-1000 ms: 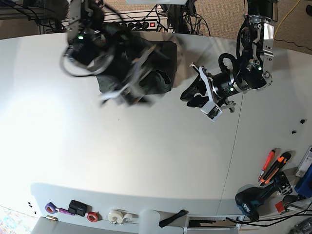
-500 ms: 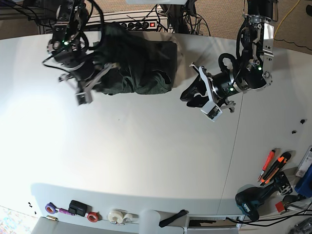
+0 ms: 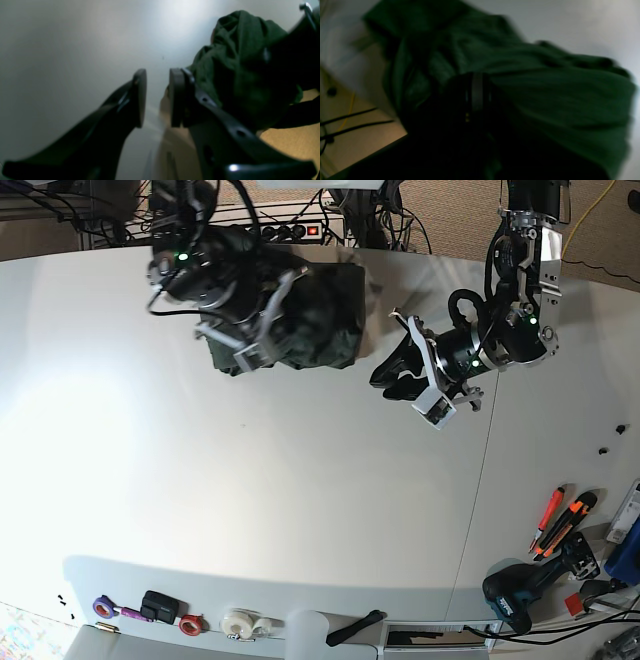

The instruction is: Layout the t-shirt on the table in an organized manner, then fold the t-shirt properly

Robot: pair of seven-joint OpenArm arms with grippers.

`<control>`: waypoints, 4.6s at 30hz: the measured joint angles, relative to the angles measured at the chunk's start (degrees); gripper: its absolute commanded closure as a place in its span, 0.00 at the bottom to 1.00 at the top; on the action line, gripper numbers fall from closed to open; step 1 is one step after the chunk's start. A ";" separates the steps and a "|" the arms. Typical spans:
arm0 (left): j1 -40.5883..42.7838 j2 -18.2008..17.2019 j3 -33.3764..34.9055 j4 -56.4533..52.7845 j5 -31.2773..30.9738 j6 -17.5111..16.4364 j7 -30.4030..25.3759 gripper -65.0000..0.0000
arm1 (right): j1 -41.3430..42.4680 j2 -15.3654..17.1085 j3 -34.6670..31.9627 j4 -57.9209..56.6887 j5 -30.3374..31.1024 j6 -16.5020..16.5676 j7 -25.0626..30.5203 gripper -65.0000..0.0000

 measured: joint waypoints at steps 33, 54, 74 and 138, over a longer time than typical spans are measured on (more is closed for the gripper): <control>0.00 0.00 0.00 0.00 0.00 -0.02 0.00 0.77 | 0.35 0.44 -20.15 -1.81 -12.61 2.58 -1.51 1.00; 0.00 0.00 0.00 0.00 0.04 0.00 0.00 0.77 | 14.91 -0.66 7.23 -23.10 -8.13 -5.35 11.69 1.00; 0.02 0.00 0.00 0.00 0.02 0.00 0.00 0.77 | 18.56 1.03 42.73 -24.83 -17.20 -8.11 10.71 1.00; 64.65 -7.61 -40.04 8.57 -36.28 -7.21 20.26 1.00 | -46.38 6.62 51.21 7.21 32.96 14.32 1.44 1.00</control>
